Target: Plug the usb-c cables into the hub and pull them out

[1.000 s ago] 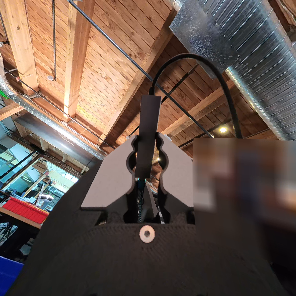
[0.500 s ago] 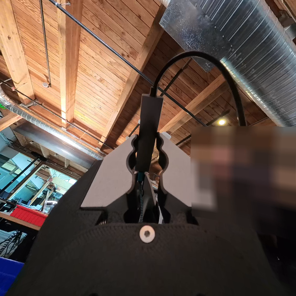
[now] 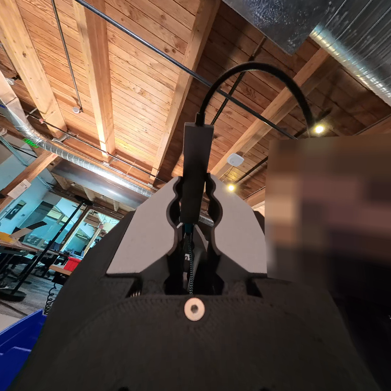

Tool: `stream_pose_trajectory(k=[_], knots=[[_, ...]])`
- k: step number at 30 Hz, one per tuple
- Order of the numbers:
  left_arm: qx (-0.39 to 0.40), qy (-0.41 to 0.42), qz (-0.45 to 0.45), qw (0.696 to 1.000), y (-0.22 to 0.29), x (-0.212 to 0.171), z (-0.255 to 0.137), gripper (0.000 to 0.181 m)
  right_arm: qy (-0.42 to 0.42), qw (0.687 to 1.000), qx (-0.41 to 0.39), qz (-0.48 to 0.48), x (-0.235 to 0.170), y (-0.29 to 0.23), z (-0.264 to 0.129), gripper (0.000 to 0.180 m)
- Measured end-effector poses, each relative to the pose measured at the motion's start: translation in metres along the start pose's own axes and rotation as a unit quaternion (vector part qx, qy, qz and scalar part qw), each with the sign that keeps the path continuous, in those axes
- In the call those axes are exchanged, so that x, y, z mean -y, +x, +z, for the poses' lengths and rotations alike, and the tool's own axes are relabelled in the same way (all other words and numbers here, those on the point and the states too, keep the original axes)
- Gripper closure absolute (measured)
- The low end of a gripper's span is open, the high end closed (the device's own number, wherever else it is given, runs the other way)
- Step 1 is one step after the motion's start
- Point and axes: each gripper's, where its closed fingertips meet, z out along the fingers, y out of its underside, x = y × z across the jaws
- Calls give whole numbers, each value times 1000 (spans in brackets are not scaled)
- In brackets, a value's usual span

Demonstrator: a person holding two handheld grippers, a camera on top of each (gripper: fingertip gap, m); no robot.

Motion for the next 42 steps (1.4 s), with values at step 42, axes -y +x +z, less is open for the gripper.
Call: stream_pose_trajectory(k=[42], knots=[[46,-73,30,996,12,-22,10,162,-22,999,24,19,-25,-16,14,172]])
